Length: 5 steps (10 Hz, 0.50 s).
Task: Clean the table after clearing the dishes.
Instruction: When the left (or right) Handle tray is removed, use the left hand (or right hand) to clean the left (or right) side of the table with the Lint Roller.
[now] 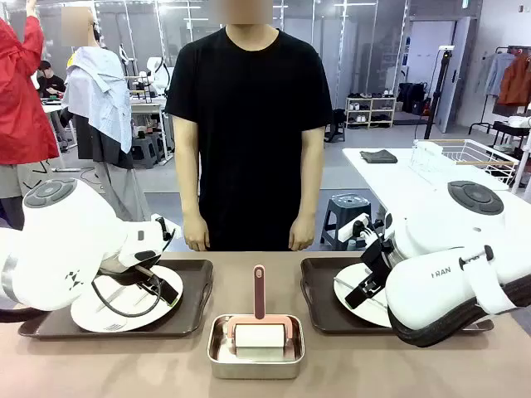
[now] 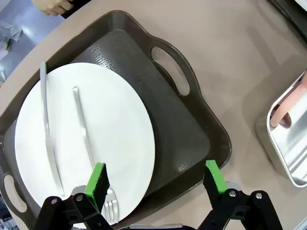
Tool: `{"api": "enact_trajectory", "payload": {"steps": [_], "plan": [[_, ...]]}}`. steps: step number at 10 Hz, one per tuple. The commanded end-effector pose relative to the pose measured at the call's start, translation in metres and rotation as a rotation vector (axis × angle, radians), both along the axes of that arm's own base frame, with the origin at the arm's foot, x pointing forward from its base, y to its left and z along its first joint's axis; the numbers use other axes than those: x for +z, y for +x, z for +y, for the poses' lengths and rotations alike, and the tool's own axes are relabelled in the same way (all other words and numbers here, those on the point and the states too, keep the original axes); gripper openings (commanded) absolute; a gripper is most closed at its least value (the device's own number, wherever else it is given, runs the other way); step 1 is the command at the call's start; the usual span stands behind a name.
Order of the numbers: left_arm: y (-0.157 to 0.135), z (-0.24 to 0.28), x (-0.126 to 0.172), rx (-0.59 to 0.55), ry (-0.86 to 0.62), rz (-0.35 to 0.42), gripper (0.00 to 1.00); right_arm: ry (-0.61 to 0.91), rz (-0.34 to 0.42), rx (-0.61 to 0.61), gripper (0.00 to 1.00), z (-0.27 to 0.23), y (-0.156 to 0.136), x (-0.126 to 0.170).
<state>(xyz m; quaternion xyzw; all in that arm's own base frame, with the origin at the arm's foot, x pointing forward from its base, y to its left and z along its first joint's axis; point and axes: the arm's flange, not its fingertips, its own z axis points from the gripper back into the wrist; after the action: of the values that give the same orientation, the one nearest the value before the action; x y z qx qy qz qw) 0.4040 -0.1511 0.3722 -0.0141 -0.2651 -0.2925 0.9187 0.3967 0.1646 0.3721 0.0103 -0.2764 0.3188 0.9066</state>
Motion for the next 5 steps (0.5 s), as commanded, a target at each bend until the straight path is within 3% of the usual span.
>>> {"api": "enact_trajectory", "payload": {"steps": [1, 5], "plan": [[-0.0001, -0.0001, 0.0000, 0.000, 0.000, 0.000, 1.00, 0.000, 0.000, 0.000, 1.00, 0.0000, 0.0000, 0.0000], [-0.0001, -0.0001, 0.0000, 0.000, 0.000, 0.000, 1.00, 0.000, 0.000, 0.000, 1.00, 0.0000, 0.0000, 0.0000]]}}
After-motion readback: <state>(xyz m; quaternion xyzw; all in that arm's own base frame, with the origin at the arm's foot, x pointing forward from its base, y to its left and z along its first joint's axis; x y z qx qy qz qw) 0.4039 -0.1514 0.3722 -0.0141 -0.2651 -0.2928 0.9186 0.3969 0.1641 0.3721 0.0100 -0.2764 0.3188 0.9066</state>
